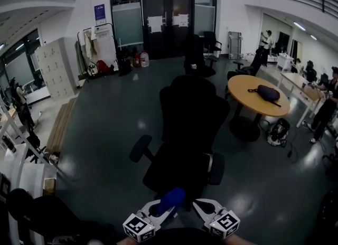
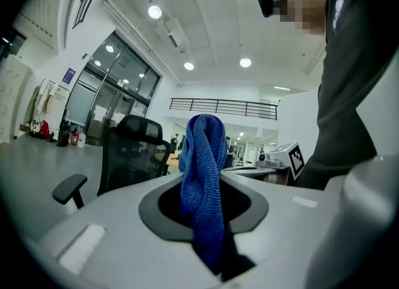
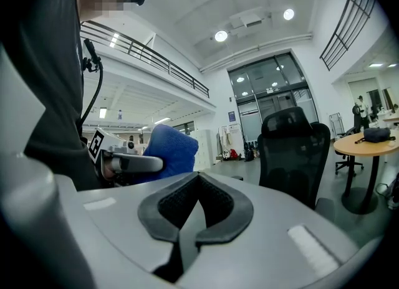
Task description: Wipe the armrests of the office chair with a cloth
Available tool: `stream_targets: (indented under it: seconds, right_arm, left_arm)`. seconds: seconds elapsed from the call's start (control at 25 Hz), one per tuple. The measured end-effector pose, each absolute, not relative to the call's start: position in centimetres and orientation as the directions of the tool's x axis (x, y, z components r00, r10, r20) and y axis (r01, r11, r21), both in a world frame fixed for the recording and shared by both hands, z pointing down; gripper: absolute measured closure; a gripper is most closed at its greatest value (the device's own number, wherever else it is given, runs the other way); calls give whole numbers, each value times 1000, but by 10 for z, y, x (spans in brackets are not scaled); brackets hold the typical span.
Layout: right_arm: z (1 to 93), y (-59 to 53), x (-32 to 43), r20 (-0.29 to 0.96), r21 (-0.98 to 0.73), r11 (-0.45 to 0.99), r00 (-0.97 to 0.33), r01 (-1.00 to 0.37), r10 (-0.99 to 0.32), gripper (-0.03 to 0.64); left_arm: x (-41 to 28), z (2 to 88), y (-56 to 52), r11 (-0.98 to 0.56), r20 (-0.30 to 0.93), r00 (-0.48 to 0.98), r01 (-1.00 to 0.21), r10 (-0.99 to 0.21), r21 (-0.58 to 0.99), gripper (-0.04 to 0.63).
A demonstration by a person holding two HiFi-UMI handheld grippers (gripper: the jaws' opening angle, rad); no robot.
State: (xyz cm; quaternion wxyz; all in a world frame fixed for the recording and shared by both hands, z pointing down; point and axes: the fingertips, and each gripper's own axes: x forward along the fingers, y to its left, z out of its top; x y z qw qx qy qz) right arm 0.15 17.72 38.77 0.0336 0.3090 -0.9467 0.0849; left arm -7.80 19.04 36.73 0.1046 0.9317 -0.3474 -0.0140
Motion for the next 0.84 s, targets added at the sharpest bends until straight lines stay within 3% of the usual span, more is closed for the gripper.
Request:
stream_targets:
  seconds: [0.84]
  right_arm:
    - [388,180,2,105,-146,792,-805,-593,-583,614]
  left_arm:
    - [-74,366,195,-745,49,768,-633,-639,210,491]
